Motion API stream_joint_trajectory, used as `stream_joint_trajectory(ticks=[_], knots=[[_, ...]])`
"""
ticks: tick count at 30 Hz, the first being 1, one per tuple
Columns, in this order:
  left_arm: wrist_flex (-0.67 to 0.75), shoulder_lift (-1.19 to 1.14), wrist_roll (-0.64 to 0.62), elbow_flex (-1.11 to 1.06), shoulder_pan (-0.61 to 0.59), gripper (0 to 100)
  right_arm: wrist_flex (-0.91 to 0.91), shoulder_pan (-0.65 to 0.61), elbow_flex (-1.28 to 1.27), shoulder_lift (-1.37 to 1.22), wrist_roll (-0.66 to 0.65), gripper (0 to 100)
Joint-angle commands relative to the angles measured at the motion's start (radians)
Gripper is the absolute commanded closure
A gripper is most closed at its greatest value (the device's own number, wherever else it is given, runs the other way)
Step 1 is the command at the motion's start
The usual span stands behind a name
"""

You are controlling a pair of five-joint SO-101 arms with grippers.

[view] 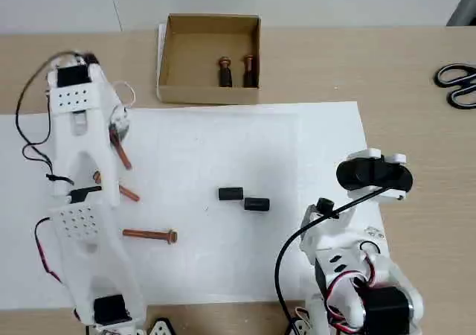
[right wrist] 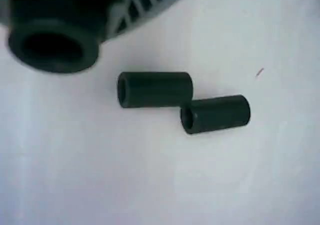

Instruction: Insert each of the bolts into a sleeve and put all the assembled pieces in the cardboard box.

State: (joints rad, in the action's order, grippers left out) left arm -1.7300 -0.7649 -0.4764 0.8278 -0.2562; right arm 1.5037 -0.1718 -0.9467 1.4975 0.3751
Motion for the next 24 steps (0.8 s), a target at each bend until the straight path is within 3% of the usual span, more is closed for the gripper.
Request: stream_joint_trajectory(ticks=[1, 10, 15, 24], knots=[[-0.023, 0.086, 0.003, 0.122, 0.002, 99, -0.024, 0.005, 0.005, 0.004, -0.002, 99.5], [-0.023, 0.347, 0.003, 0.125, 0.129, 99, -0.058, 0.002, 0.006, 0.004, -0.005, 99.5], [-0.023, 0.525, 0.005, 0.127, 0.196, 99, -0.124, 0.001, 0.006, 0.004, -0.069, 99.5], [-0.023, 0.784, 0.003, 0.125, 0.199, 99, -0.153, -0.002, 0.006, 0.004, -0.11, 99.5]])
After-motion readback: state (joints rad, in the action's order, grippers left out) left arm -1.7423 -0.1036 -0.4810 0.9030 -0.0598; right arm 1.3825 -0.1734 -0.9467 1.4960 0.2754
